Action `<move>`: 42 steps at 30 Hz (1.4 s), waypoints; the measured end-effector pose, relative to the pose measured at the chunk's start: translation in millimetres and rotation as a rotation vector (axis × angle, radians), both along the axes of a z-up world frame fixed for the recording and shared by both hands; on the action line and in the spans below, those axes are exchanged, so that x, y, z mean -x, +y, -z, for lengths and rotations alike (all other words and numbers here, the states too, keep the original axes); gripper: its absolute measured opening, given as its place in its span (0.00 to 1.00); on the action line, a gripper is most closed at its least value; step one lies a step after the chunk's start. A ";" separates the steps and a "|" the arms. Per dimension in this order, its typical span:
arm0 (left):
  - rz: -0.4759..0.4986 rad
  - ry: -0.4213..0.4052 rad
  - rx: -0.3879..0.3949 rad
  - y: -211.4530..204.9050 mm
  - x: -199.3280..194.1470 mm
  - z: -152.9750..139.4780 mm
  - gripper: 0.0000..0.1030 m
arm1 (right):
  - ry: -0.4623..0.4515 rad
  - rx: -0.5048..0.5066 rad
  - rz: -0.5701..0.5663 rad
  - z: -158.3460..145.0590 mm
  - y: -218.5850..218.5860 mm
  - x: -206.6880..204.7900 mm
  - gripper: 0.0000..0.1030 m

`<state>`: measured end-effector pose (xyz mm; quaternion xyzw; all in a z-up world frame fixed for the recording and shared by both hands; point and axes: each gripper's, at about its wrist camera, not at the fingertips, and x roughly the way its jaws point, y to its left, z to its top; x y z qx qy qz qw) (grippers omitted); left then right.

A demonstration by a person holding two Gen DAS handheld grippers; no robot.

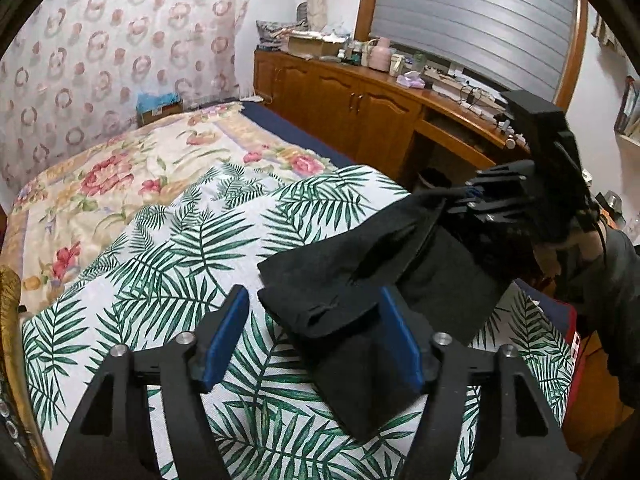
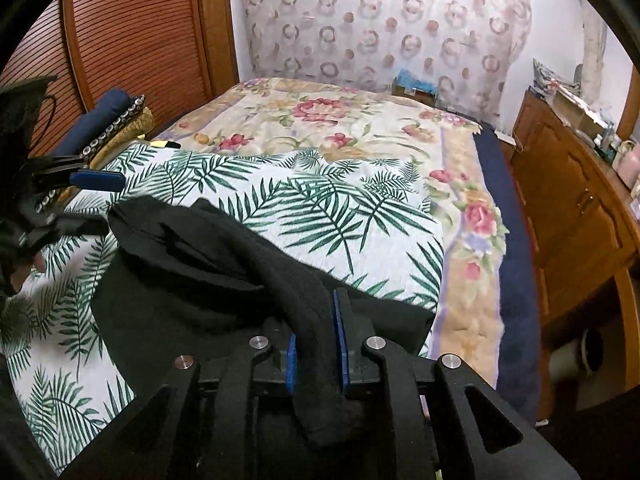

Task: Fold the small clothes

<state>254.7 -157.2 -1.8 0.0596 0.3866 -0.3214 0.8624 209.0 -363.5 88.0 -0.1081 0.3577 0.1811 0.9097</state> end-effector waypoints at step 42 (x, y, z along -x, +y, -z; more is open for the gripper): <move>-0.063 0.011 -0.062 -18.4 -73.9 35.1 0.67 | -0.055 -0.082 0.071 -28.3 13.2 2.5 0.58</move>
